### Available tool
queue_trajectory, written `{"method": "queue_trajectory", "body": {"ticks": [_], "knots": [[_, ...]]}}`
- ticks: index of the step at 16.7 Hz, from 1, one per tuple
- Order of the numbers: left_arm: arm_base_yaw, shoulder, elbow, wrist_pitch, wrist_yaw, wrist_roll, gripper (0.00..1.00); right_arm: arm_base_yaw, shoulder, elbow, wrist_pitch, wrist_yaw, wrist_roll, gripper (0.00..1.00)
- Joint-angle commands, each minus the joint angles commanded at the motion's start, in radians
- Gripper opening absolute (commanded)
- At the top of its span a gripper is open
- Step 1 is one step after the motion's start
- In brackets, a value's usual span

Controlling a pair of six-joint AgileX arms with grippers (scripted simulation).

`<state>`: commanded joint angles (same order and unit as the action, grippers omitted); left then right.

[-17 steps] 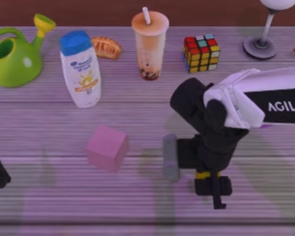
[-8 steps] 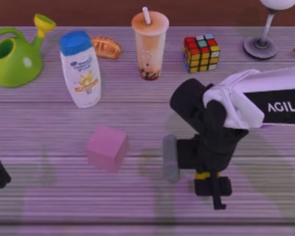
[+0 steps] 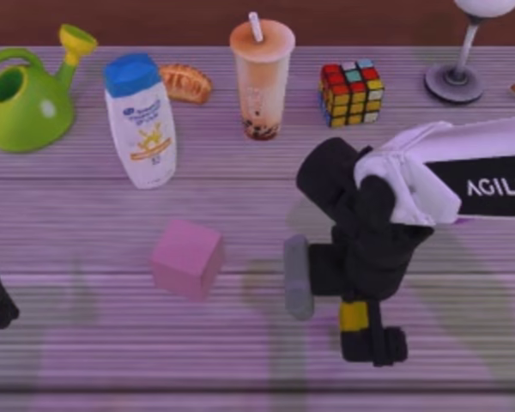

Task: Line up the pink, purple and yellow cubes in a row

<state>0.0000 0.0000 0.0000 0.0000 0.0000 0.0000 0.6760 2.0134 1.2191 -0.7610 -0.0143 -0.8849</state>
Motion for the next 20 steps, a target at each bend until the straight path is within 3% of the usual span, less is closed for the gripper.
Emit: {"method": "queue_trajectory", "body": {"ticks": [7,14,20], "knots": [[0.0,0.0,0.0,0.0,0.0,0.0,1.0,0.0,-0.002,0.003,-0.004,0.0,-0.001,1.0],[0.0,0.0,0.0,0.0,0.0,0.0,1.0,0.004,-0.097,0.127,-0.233,-0.001,-0.007,1.0],[0.0,0.0,0.0,0.0,0.0,0.0,1.0,-0.001,-0.109,0.142,-0.254,-0.001,-0.004,1.0]]}}
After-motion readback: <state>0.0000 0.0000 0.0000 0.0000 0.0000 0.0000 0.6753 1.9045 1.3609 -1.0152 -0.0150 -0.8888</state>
